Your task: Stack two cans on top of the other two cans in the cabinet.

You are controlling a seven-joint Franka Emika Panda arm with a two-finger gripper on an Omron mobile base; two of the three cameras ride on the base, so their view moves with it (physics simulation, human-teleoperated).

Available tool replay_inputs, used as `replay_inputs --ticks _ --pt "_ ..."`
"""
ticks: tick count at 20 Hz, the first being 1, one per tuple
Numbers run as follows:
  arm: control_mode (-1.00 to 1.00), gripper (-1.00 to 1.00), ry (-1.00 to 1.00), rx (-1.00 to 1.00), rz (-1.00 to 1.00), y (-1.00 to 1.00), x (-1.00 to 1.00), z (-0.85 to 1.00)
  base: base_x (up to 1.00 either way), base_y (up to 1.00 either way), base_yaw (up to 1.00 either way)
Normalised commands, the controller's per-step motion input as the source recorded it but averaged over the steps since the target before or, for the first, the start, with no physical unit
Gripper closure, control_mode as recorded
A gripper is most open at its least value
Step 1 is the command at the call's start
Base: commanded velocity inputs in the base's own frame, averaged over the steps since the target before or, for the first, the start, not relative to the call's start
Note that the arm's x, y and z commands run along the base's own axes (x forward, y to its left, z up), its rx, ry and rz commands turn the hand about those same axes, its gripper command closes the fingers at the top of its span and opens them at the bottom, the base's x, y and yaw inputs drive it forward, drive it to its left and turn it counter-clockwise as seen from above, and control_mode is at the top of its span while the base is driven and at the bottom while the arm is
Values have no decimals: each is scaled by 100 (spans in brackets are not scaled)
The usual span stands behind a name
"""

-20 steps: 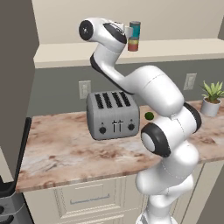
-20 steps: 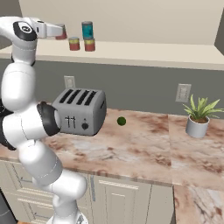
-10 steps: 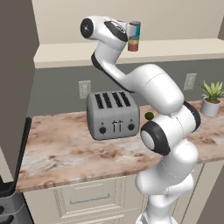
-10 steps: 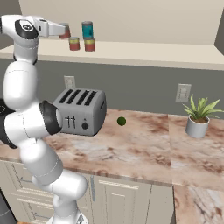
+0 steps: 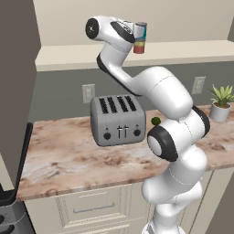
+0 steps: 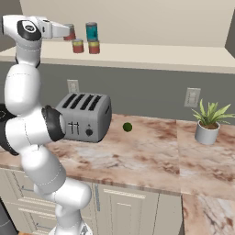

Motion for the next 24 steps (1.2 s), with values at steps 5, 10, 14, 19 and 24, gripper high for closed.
replay_inputs --ticks 5,10,14,19,24 --pt "-100 100 1 0 0 -10 3 0 0 0 0" --pt "-100 100 4 3 0 -6 0 0 0 0 0" --pt "-100 100 1 2 0 -3 0 0 0 0 0" --pt "-100 100 0 0 0 -2 8 0 0 0 0" --pt "-100 100 0 0 0 -9 12 0 0 0 0"
